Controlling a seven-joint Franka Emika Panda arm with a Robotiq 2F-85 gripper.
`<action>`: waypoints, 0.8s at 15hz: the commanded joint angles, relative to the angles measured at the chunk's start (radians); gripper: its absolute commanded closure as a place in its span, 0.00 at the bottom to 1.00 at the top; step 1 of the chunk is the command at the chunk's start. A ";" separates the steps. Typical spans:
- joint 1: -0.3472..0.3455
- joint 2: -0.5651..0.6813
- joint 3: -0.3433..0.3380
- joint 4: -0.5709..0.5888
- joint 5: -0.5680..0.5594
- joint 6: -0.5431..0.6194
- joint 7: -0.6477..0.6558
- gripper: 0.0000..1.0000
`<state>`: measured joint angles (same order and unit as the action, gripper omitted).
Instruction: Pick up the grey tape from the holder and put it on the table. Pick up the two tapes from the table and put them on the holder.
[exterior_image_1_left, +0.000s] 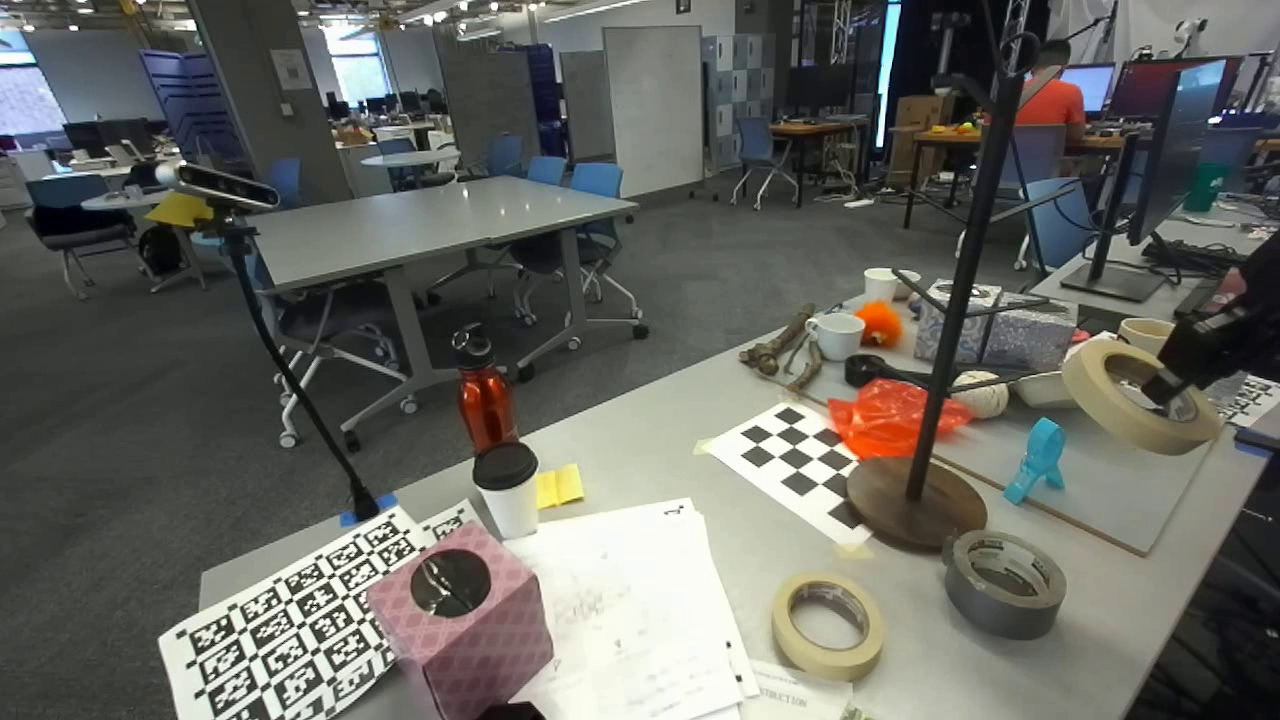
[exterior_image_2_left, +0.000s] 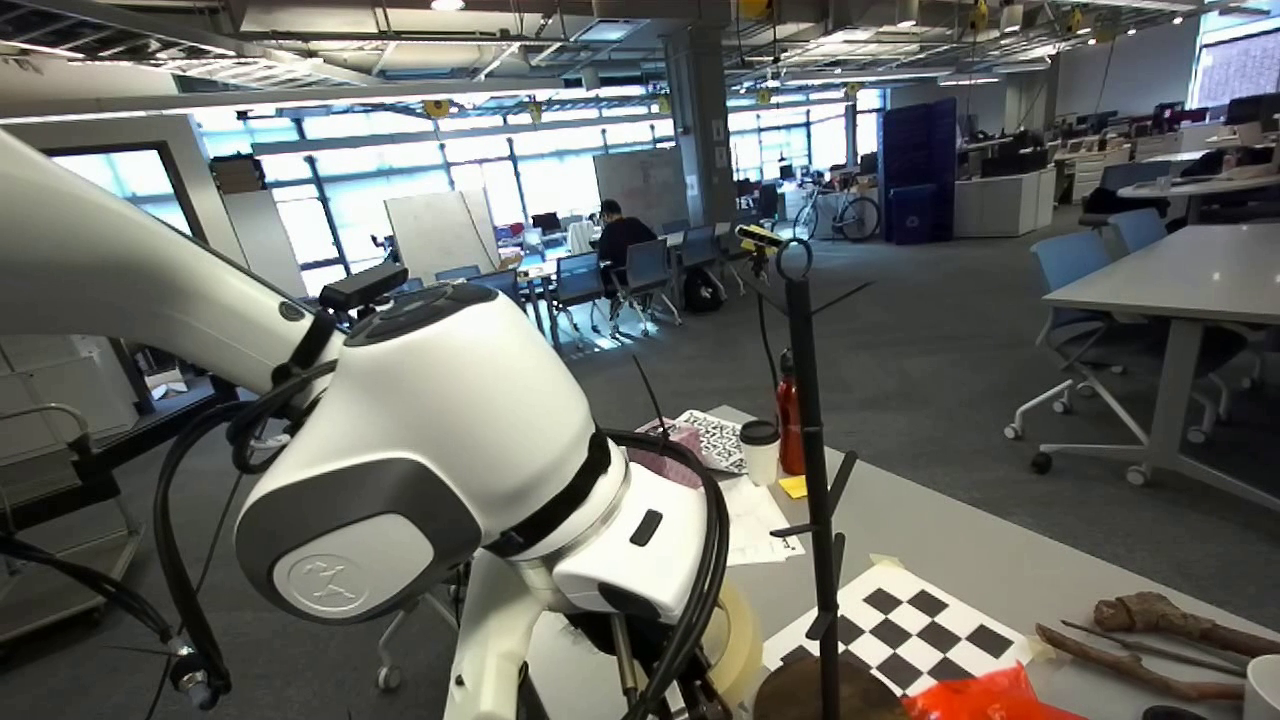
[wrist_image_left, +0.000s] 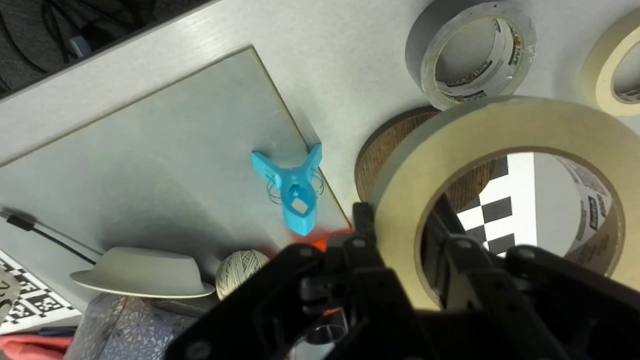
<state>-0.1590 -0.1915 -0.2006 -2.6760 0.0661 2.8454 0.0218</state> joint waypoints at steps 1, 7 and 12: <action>-0.051 -0.051 0.011 0.002 -0.043 -0.021 0.033 0.94; -0.069 -0.124 -0.005 0.006 -0.008 -0.021 0.018 0.94; -0.058 -0.175 -0.016 0.012 0.024 -0.010 0.012 0.94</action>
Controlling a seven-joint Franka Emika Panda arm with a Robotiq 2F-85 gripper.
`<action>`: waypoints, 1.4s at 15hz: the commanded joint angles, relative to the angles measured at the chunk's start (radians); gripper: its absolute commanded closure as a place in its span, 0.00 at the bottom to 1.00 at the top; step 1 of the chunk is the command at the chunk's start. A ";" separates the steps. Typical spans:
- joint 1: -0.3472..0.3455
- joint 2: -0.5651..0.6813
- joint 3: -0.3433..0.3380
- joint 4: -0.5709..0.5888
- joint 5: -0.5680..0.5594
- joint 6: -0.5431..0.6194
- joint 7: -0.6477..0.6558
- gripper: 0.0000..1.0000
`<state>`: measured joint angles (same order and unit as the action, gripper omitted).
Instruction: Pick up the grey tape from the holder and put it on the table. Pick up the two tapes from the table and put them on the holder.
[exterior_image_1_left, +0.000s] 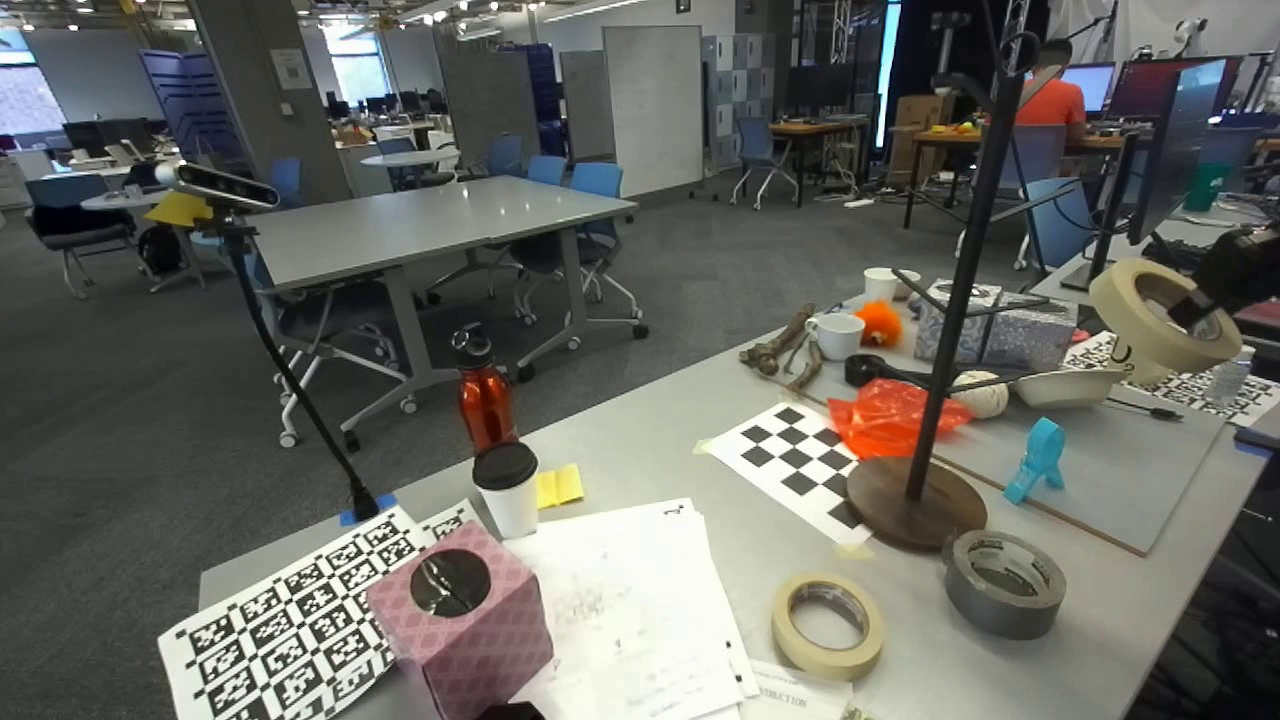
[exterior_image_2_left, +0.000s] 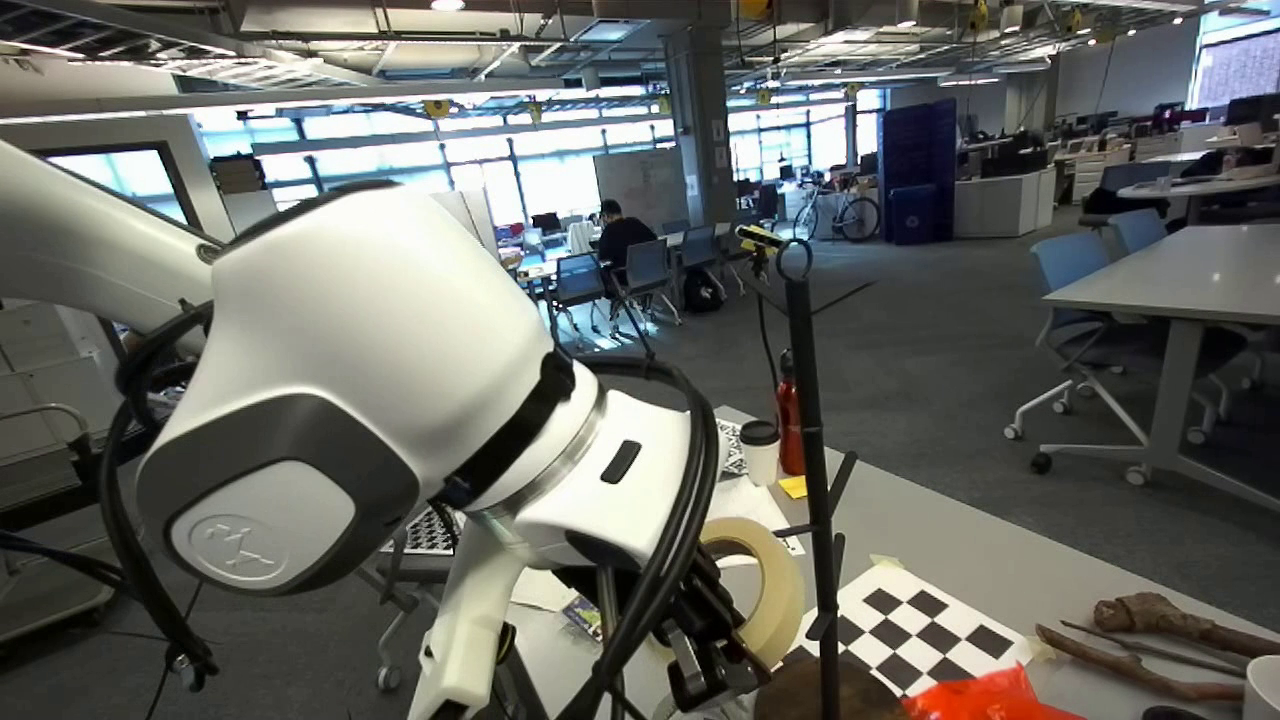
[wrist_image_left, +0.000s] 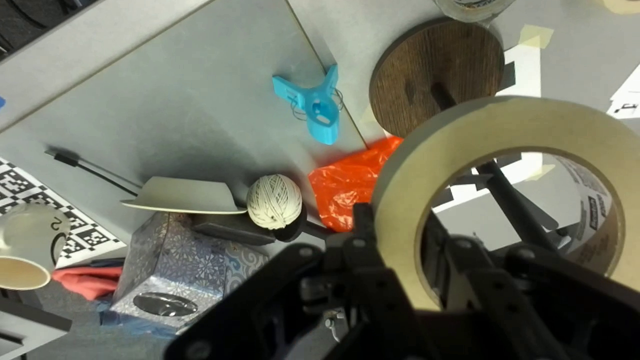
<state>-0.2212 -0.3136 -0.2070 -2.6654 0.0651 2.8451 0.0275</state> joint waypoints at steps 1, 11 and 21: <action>0.003 -0.060 -0.009 0.003 0.028 -0.008 0.007 0.94; 0.013 -0.146 -0.028 0.016 0.061 0.002 0.005 0.94; 0.011 -0.177 -0.017 0.019 0.066 -0.001 0.004 0.74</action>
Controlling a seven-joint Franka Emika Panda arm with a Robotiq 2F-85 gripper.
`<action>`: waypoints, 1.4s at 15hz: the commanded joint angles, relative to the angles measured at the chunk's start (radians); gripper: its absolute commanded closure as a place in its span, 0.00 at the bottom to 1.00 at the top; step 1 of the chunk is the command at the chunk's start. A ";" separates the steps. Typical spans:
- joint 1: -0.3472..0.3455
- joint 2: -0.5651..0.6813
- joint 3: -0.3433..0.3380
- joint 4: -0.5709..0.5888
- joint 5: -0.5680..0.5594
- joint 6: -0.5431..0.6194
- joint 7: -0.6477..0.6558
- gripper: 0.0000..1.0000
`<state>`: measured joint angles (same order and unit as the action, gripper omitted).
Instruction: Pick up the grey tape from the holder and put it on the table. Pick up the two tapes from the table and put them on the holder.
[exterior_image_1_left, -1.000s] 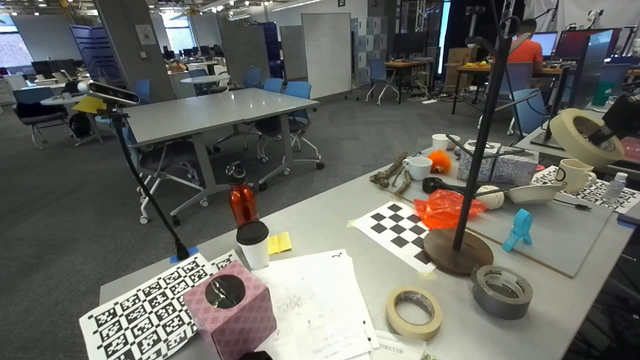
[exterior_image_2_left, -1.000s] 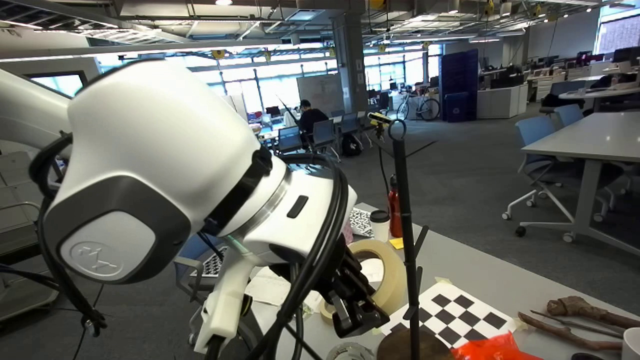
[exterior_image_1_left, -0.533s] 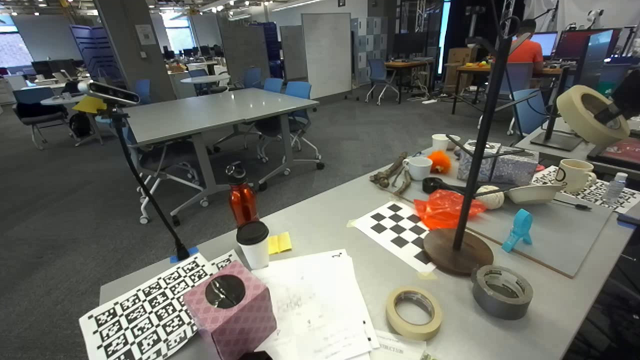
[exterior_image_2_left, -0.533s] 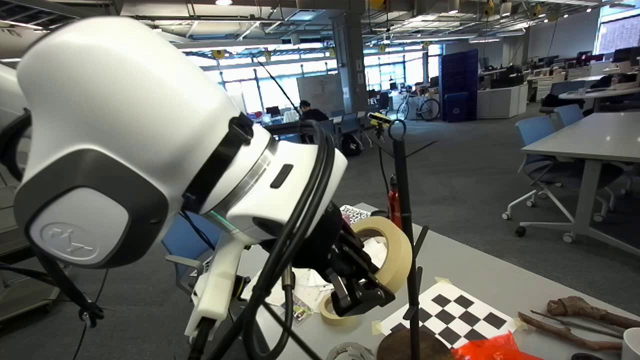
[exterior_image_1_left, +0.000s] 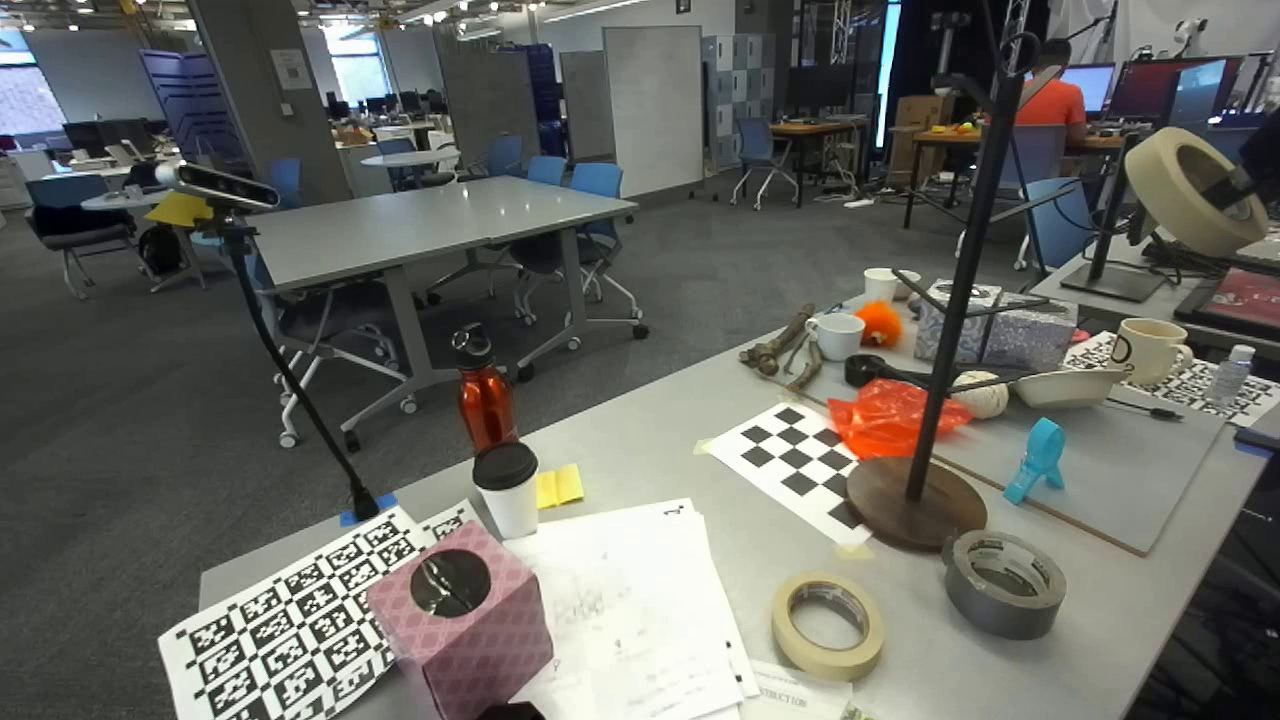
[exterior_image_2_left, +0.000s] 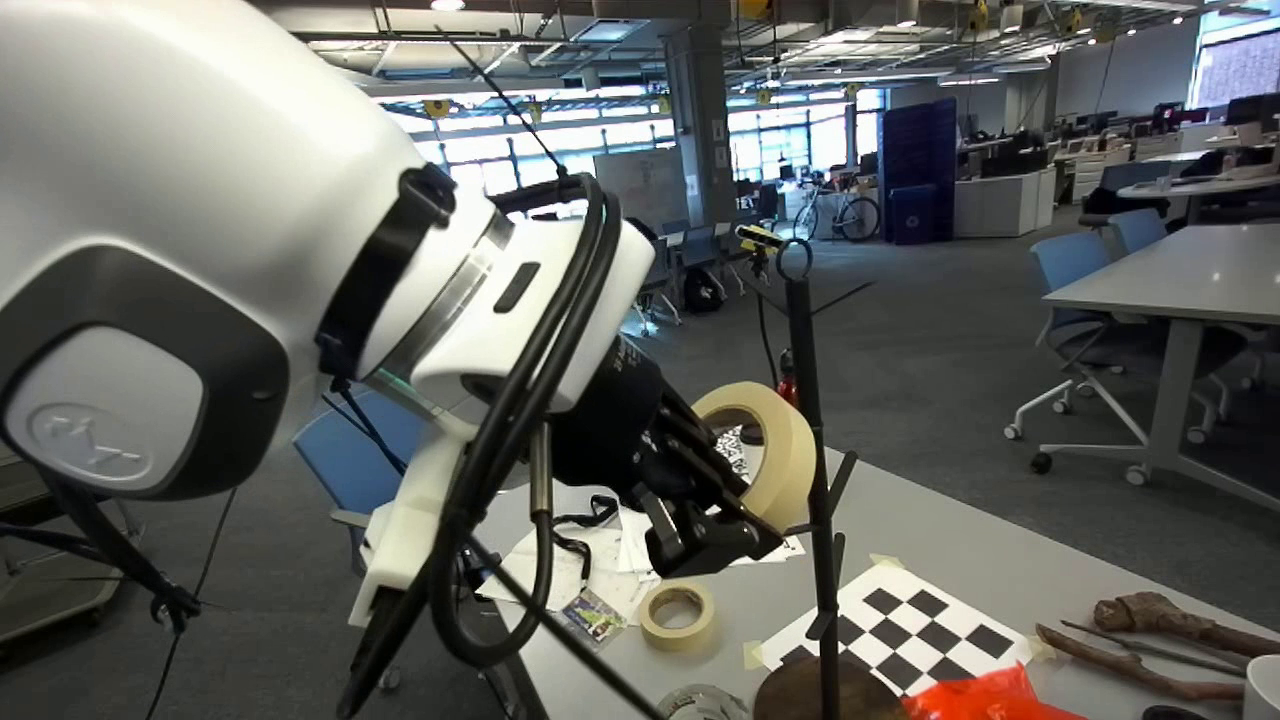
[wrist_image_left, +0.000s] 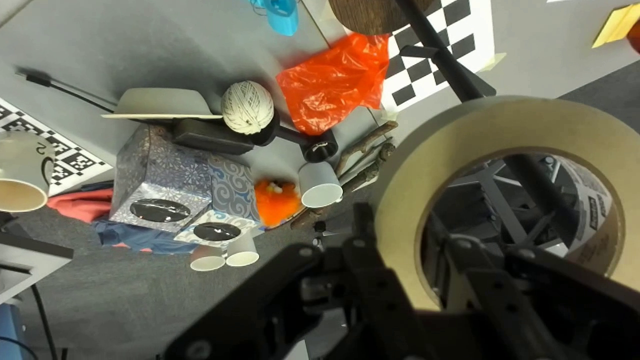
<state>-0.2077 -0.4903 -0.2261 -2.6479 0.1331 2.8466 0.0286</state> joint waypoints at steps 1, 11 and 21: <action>0.003 -0.005 0.001 0.001 0.004 -0.002 0.002 0.74; 0.043 -0.002 -0.026 0.022 0.034 0.004 -0.024 0.94; 0.146 0.006 -0.105 0.070 0.106 0.017 -0.069 0.94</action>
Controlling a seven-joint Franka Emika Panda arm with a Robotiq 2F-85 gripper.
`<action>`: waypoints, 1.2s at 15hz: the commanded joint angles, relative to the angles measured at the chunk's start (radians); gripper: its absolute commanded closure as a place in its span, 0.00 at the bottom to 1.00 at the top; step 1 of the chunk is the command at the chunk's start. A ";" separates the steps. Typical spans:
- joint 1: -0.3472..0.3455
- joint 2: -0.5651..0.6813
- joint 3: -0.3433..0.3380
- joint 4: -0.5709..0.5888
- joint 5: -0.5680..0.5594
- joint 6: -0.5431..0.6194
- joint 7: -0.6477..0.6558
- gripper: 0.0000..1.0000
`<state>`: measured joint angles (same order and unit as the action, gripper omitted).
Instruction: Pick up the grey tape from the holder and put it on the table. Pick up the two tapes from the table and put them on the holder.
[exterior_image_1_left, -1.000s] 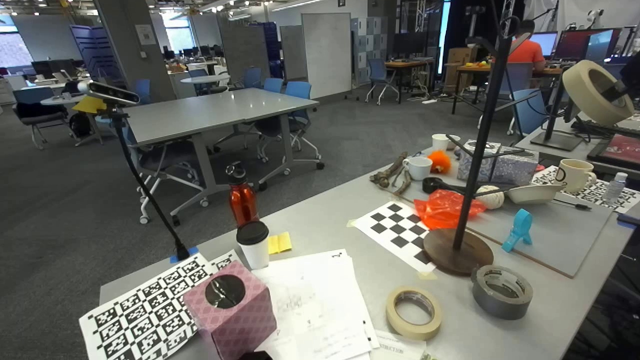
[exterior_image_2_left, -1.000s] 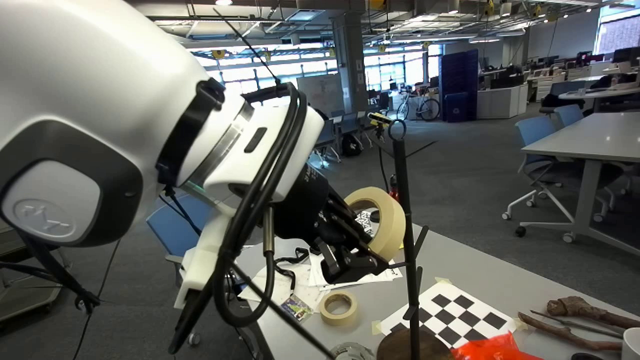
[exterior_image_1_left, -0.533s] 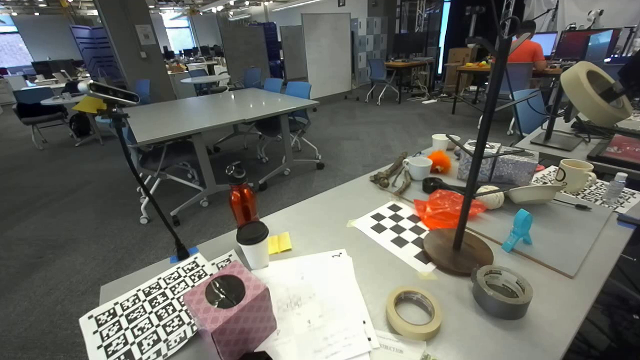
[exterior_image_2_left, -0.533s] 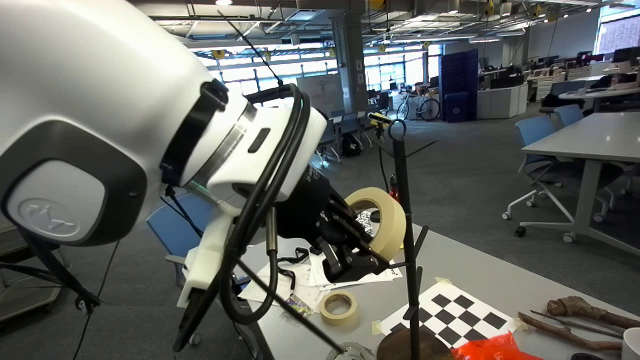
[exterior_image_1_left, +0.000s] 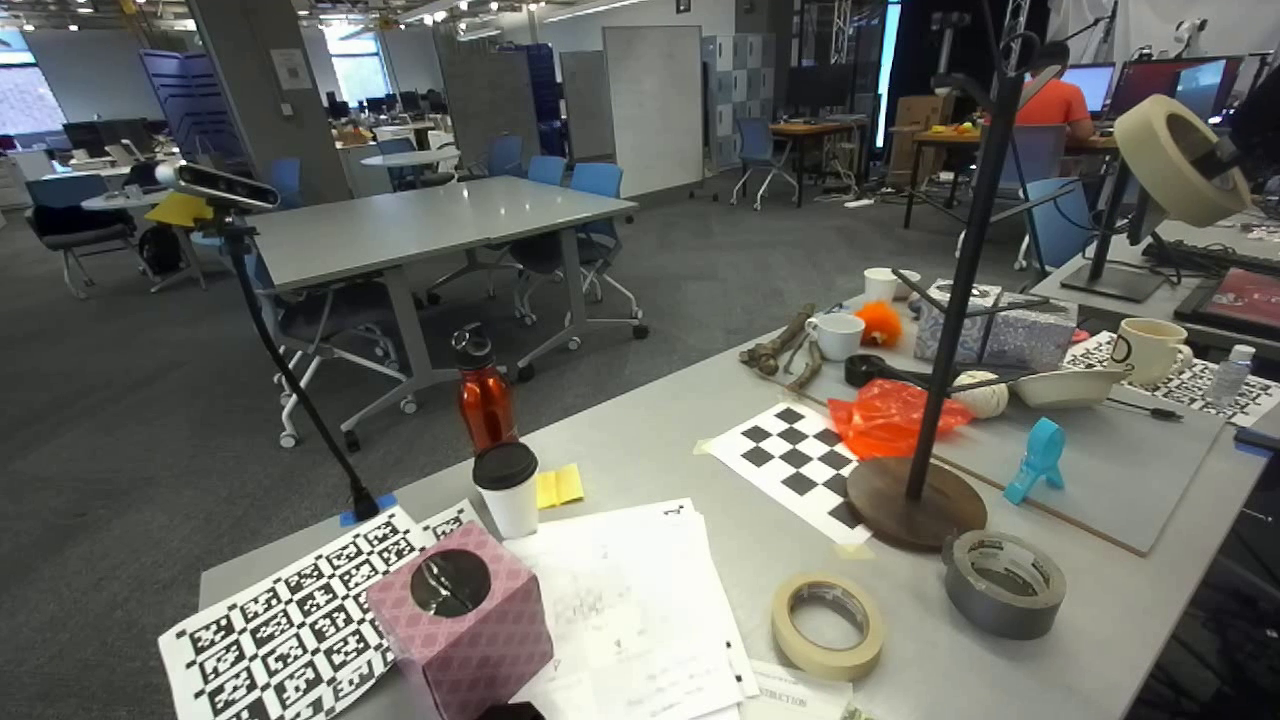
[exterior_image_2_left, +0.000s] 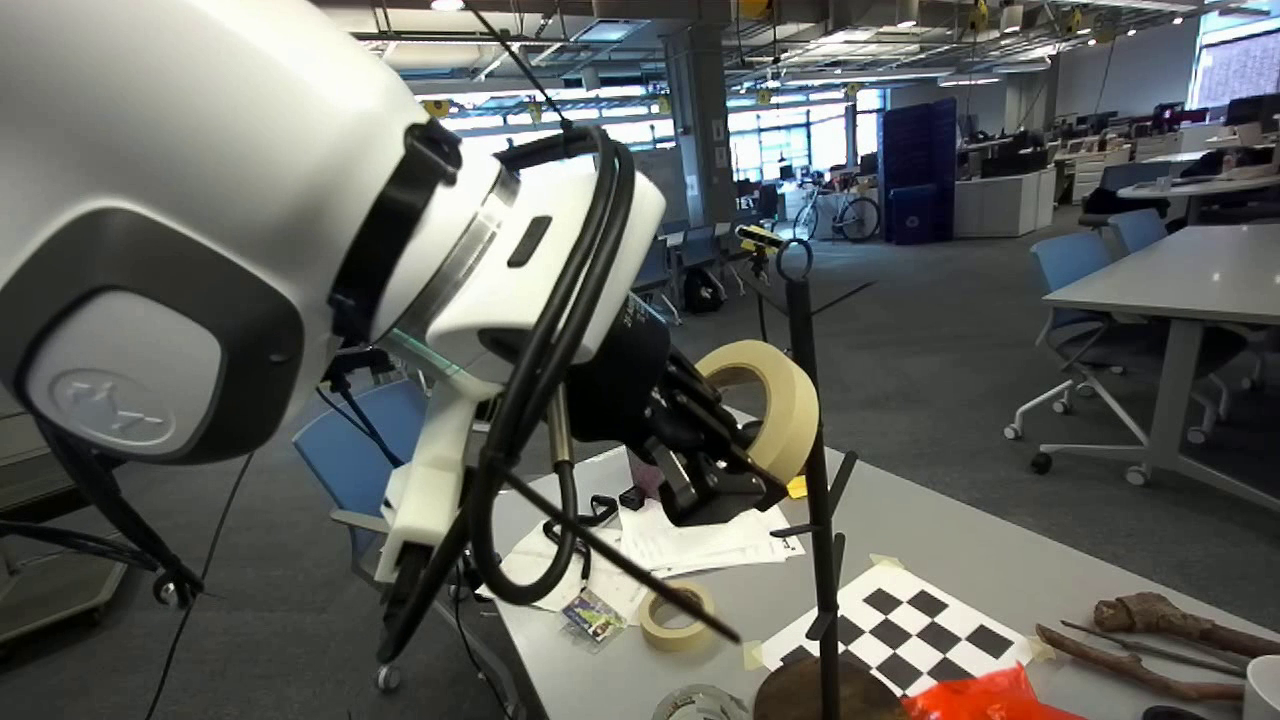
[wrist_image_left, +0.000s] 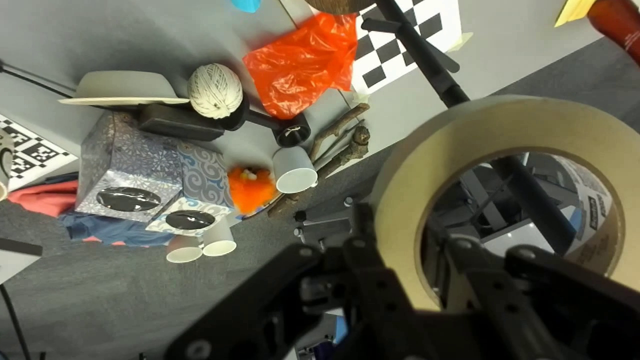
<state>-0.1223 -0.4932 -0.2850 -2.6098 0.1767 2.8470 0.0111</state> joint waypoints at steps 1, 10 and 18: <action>0.074 0.017 -0.056 0.040 0.079 0.017 -0.057 0.94; 0.104 0.144 -0.076 0.101 0.134 0.032 -0.066 0.94; 0.156 0.188 -0.118 0.133 0.131 0.038 -0.076 0.94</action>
<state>-0.0076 -0.3253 -0.3711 -2.5105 0.2674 2.8718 -0.0187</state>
